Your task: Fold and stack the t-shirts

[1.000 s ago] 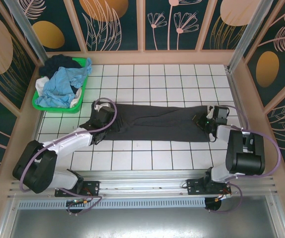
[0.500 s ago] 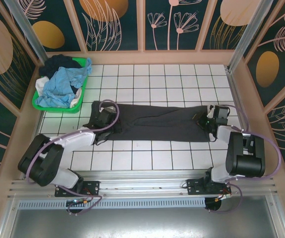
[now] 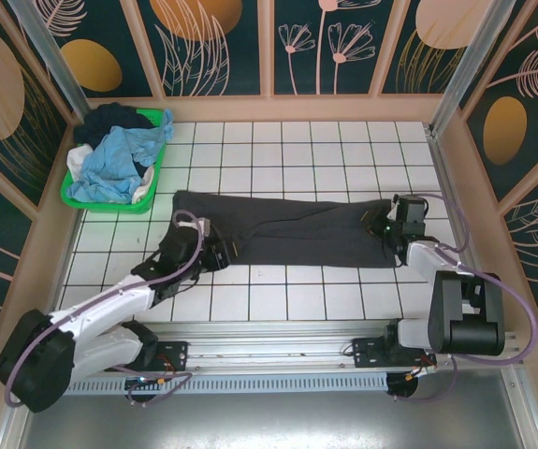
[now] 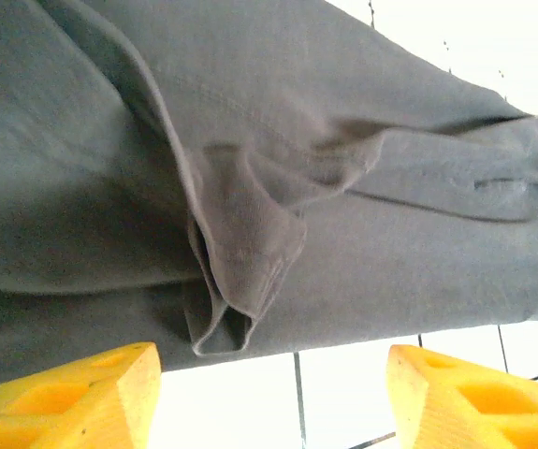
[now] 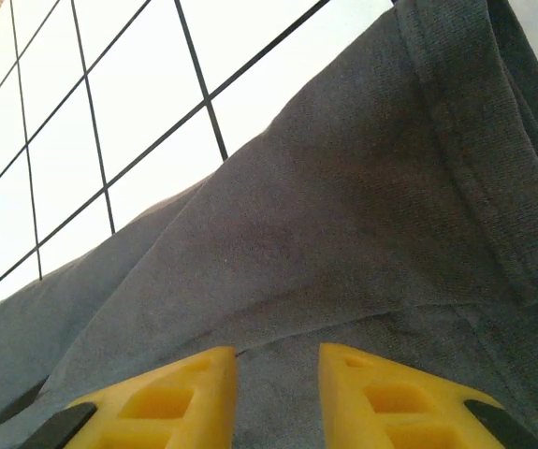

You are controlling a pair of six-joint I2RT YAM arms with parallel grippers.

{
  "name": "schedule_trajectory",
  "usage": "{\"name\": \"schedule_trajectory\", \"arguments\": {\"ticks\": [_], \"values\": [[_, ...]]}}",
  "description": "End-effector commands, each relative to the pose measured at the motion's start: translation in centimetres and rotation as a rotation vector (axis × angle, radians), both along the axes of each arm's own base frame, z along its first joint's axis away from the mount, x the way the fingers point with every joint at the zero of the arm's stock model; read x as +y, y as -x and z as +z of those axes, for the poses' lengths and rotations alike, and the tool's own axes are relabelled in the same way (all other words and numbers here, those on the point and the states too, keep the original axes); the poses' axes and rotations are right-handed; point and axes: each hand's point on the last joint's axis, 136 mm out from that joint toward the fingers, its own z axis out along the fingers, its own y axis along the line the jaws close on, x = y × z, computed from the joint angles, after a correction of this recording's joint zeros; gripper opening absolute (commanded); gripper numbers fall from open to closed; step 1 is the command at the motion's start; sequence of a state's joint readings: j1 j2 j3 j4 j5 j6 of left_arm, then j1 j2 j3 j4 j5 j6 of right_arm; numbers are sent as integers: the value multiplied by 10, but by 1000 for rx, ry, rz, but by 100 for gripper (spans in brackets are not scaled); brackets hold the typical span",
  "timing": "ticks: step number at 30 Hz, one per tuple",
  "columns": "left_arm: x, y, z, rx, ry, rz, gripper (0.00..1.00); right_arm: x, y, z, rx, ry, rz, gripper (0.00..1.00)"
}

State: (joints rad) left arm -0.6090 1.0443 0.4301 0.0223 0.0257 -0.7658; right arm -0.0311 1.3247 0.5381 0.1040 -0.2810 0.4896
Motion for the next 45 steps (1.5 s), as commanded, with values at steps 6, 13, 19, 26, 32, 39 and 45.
{"name": "schedule_trajectory", "arguments": {"ticks": [6, 13, 19, 26, 32, 39, 45], "values": [[48, -53, 8, -62, -236, 187, 77, 9, 3, -6, 26, 19, -5, 32], [30, -80, -24, 46, -273, 117, 29, 13, 5, -4, 28, 25, 13, 32], [26, -66, 0, 25, -230, 66, 0, 15, 5, -3, 20, 29, 32, 32], [57, -32, 22, -15, -242, 132, 17, 11, 8, -10, 34, 48, 34, 34], [59, -10, -22, 83, -149, 186, 28, 10, 7, -8, 29, 47, 43, 32], [60, -21, 22, -19, -91, 229, 52, 9, 11, 3, 14, 53, 40, 31], [37, -58, 71, -129, -65, 178, 61, 24, 5, 22, -47, -36, 61, 30]]}}
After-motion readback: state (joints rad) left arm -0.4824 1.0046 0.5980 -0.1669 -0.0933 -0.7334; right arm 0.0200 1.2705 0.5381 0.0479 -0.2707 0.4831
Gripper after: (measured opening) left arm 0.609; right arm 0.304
